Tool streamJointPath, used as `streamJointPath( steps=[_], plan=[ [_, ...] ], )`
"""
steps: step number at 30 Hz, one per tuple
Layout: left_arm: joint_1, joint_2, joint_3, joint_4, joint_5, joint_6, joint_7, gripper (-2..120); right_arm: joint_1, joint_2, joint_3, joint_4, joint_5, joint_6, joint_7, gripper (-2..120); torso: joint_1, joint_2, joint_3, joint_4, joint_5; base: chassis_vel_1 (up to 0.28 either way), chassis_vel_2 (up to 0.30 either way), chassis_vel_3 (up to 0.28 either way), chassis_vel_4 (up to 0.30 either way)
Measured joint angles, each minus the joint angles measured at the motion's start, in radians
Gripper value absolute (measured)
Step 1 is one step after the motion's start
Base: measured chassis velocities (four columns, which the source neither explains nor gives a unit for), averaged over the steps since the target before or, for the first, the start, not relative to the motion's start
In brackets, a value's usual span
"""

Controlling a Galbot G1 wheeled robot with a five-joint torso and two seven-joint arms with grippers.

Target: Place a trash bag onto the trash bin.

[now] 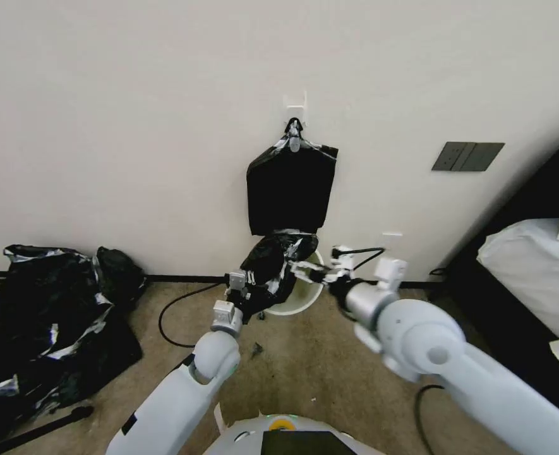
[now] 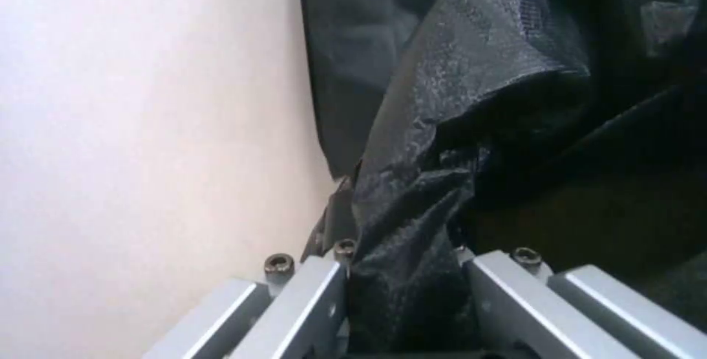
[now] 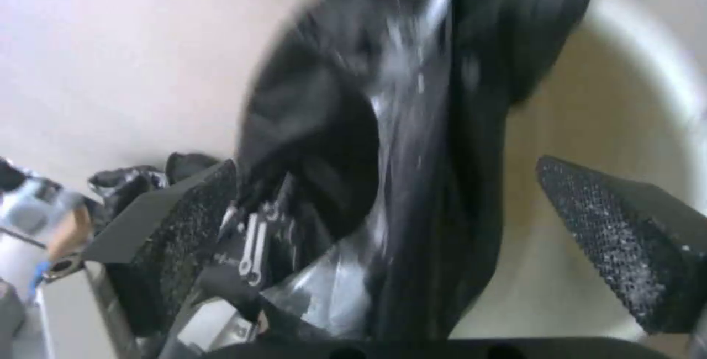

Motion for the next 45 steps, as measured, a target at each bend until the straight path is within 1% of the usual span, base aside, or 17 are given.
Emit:
streamJointPath(
  steps=[3,10,11,12,15,17,19,22,23,24,29,30,33,37,42,44,45],
  plan=[
    [0.004,-0.005,0.012,0.009,0.119,-0.030,-0.015,1,0.055,0.081,-0.063,-0.040,0.064,0.068,0.111,99,0.000,0.000,0.000,0.0000,-0.0001,0.000,0.000,0.000,0.000],
    [0.006,-0.017,0.014,0.013,0.223,-0.053,-0.015,1,0.115,0.127,-0.122,-0.090,0.075,0.111,0.221,97,0.000,0.000,0.000,-0.0002,-0.0001,0.000,0.000,0.000,0.000],
    [0.009,-0.019,0.014,0.014,0.235,-0.057,-0.015,1,0.123,0.130,-0.129,-0.098,0.075,0.117,0.243,92,0.000,0.000,0.000,-0.0001,0.0000,0.000,0.000,0.000,0.000],
    [0.009,-0.019,0.014,0.014,0.235,-0.057,-0.015,1,0.123,0.130,-0.129,-0.098,0.075,0.117,0.243,92,0.000,0.000,0.000,-0.0001,0.0000,0.000,0.000,0.000,0.000],
    [0.014,-0.027,0.014,0.014,0.240,-0.057,-0.014,1,0.125,0.127,-0.133,-0.103,0.075,0.118,0.264,77,0.000,0.000,0.000,-0.0001,0.0000,0.000,0.000,0.000,0.000],
    [0.015,-0.029,0.014,0.014,0.240,-0.057,-0.014,1,0.121,0.123,-0.133,-0.103,0.075,0.117,0.267,74,0.000,0.000,0.000,-0.0002,0.0000,0.000,0.000,0.000,0.000],
    [0.017,-0.032,0.013,0.014,0.237,-0.057,-0.013,1,0.114,0.115,-0.130,-0.101,0.075,0.115,0.267,64,0.000,0.000,0.000,-0.0003,0.0001,0.000,0.000,0.000,0.000],
    [0.019,-0.036,0.012,0.014,0.225,-0.057,-0.013,1,0.105,0.101,-0.123,-0.100,0.075,0.112,0.265,55,0.000,0.000,0.000,-0.0002,0.0001,0.000,0.000,0.000,0.000],
    [0.021,-0.037,0.012,0.014,0.216,-0.056,-0.013,1,0.100,0.096,-0.119,-0.099,0.075,0.110,0.262,48,0.000,0.000,0.000,-0.0002,0.0001,0.000,0.000,0.000,0.000],
    [0.021,-0.037,0.012,0.014,0.216,-0.056,-0.013,1,0.100,0.096,-0.119,-0.099,0.075,0.110,0.262,48,0.000,0.000,0.000,-0.0002,0.0001,0.000,0.000,0.000,0.000],
    [0.028,-0.029,0.011,0.009,0.188,-0.051,-0.013,1,0.068,0.083,-0.092,-0.096,0.074,0.096,0.240,27,0.000,0.000,0.000,-0.0002,0.0001,0.000,0.000,0.000,0.000],
    [0.028,-0.029,0.011,0.009,0.188,-0.051,-0.013,1,0.068,0.083,-0.092,-0.096,0.074,0.096,0.240,27,0.000,0.000,0.000,-0.0002,0.0001,0.000,0.000,0.000,0.000],
    [0.028,-0.026,0.010,0.004,0.154,-0.041,-0.013,1,0.053,0.080,-0.082,-0.090,0.072,0.091,0.231,11,0.000,0.000,0.000,-0.0001,0.0001,0.000,0.000,0.000,0.000],
    [0.030,-0.028,0.010,-0.005,0.094,-0.026,-0.016,1,0.036,0.066,-0.066,-0.080,0.070,0.083,0.221,0,0.000,0.000,0.000,0.0000,0.0001,0.000,0.000,0.000,0.000],
    [0.034,-0.030,0.000,-0.015,-0.004,0.000,-0.032,1,-0.004,0.013,-0.022,-0.052,0.064,0.068,0.188,0,0.000,0.000,0.000,-0.0001,0.0001,0.000,0.000,0.000,0.000],
    [0.038,-0.035,-0.018,-0.023,-0.081,0.021,-0.043,1,-0.038,-0.032,0.002,-0.042,0.043,0.061,0.161,0,0.000,0.000,0.000,-0.0003,0.0002,0.000,0.000,0.000,0.000],
    [0.038,-0.035,-0.018,-0.023,-0.081,0.021,-0.043,1,-0.038,-0.032,0.002,-0.042,0.043,0.061,0.161,0,0.000,0.000,0.000,-0.0003,0.0002,0.000,0.000,0.000,0.000]
  ],
)
